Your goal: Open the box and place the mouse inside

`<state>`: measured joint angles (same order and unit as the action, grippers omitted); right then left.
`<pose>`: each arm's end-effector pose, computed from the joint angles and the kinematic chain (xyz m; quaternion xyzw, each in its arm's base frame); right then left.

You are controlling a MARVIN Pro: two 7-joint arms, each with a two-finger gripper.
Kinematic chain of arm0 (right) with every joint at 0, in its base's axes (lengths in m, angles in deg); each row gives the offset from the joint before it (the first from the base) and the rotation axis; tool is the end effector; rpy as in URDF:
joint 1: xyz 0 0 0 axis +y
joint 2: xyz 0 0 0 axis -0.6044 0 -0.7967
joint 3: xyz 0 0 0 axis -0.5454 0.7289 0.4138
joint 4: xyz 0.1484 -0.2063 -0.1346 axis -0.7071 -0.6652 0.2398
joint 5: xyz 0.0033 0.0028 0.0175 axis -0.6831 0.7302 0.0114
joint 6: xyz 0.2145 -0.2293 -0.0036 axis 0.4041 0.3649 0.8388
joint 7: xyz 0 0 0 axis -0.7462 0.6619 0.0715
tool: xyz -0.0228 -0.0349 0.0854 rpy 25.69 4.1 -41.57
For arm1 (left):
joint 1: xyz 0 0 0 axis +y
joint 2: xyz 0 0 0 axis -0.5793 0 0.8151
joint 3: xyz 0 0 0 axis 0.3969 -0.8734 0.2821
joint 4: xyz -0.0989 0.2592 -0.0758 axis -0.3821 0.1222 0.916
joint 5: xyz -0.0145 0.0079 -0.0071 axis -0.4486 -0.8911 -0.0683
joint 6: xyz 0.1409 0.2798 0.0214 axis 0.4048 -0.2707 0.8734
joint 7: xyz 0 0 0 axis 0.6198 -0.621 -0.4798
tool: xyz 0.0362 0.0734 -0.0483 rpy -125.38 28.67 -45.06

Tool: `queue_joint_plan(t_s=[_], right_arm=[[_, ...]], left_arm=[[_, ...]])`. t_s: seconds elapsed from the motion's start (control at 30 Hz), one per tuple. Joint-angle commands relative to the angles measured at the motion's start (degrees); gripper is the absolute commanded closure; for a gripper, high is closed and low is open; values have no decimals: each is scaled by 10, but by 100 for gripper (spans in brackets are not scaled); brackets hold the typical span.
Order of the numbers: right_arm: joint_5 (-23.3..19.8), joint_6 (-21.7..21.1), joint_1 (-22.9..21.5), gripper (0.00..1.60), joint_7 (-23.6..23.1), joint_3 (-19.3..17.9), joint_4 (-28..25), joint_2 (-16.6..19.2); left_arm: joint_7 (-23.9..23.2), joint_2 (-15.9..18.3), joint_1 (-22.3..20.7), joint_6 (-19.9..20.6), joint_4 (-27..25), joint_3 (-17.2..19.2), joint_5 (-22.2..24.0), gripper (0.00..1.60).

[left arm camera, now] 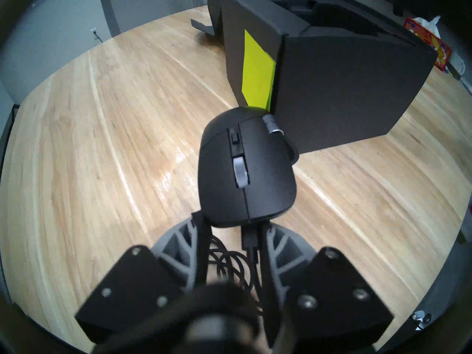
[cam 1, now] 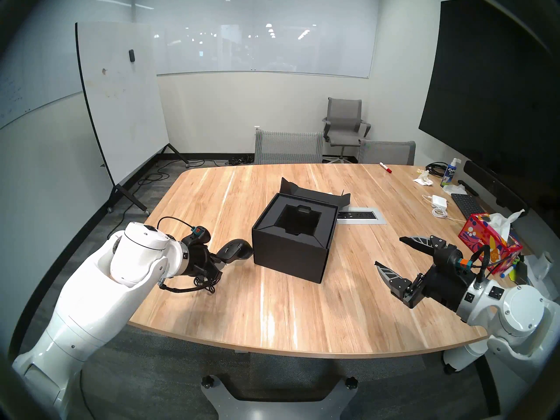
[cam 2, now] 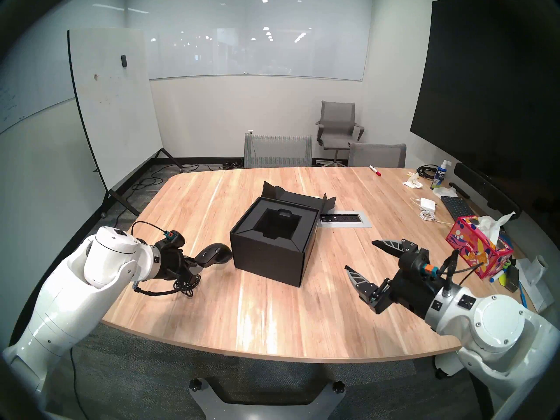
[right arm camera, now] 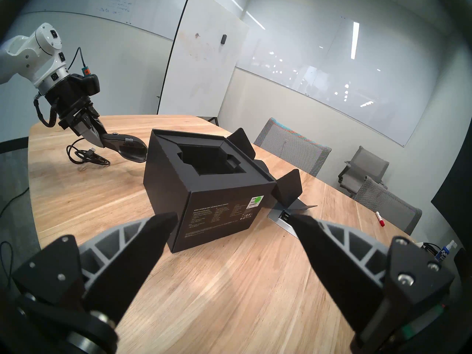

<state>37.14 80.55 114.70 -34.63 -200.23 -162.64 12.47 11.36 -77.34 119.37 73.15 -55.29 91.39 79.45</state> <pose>0.2480 -0.0805 -0.1596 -0.7057 -0.3409 -0.6203 0.0318 0.3879 0.0433 -0.2292 0.8826 -0.2732 0.3722 0.0889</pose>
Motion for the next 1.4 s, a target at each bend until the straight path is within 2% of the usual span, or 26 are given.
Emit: queue_joint_plan(t_s=[0.0, 0.73, 1.2, 1.37], right_arm=[[1, 2, -3, 0, 0, -2, -7, 2], [1, 2, -3, 0, 0, -2, -7, 2], [1, 2, -3, 0, 0, -2, -6, 2], [1, 2, -3, 0, 0, -2, -6, 2]], left_arm=[[2, -3, -42, -2, -24, 10, 31, 160], [50, 19, -126, -2, -20, -9, 147, 160], [93, 47, -160, -2, -45, -25, 233, 160], [110, 56, -181, -2, -69, -24, 274, 160]])
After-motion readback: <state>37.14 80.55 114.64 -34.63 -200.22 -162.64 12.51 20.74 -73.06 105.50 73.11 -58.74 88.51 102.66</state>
